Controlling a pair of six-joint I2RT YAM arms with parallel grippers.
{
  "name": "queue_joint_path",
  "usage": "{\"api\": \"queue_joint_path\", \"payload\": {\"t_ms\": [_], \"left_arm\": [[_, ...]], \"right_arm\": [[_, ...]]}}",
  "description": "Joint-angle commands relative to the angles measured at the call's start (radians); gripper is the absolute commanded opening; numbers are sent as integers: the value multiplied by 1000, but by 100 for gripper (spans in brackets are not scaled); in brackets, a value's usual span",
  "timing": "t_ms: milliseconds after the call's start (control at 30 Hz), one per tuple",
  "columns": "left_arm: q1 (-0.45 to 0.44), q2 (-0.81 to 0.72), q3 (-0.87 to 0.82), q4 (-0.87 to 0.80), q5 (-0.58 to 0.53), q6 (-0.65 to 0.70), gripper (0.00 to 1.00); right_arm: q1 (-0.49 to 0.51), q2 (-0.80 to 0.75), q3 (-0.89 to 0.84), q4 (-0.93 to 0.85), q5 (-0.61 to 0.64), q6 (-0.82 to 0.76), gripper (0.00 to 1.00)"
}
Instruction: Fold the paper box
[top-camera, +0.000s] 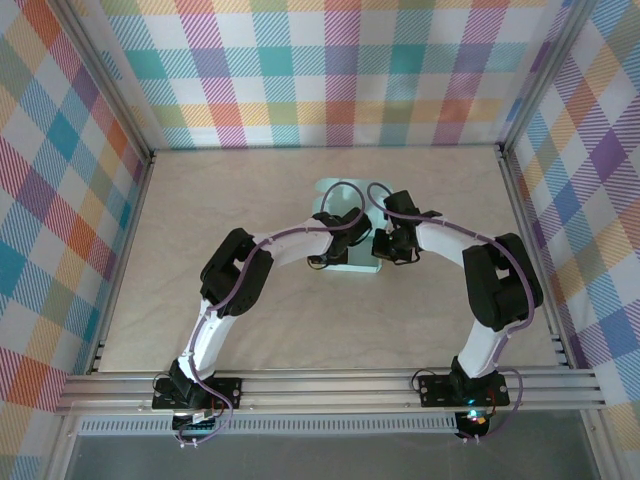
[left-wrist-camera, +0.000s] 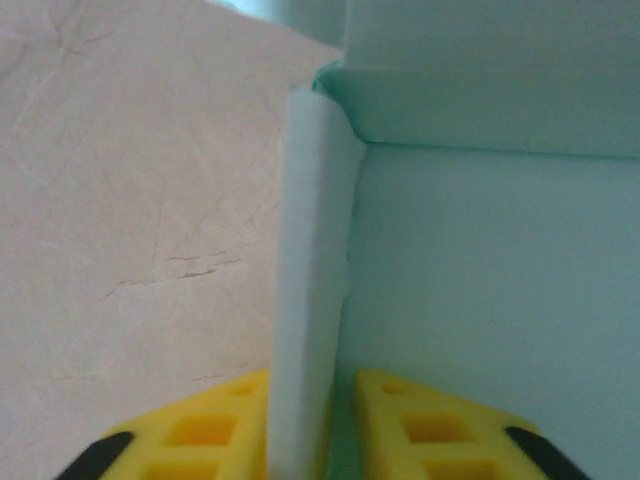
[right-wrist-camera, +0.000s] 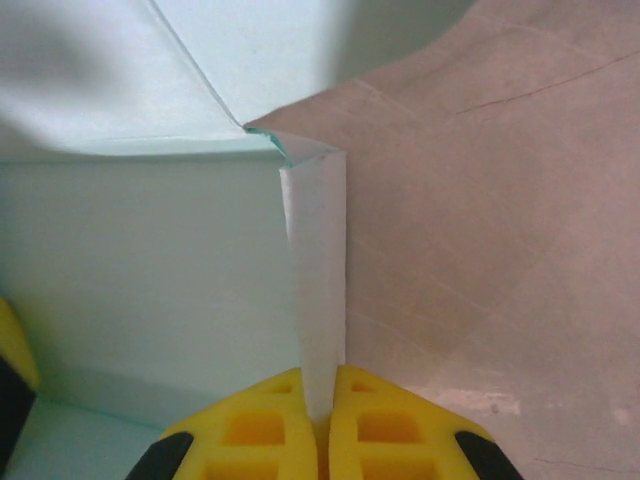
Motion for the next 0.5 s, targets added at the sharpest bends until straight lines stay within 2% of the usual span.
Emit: {"api": "queue_joint_path", "payload": {"t_ms": [0,133,333,467], "left_arm": [[4,-61,-37,26,11,-1,32],[12,-118,-62,53,39,0,37],[39,-218,-129,132,115,-8,57],[51,-266,-173,171,142,-11,73]], "right_arm": [[18,-8,34,14,-33,8,0],[17,-10,34,4,-4,-2,0],[31,-5,46,-39,108,-41,0],[43,4,65,-71,163,-50,0]]}}
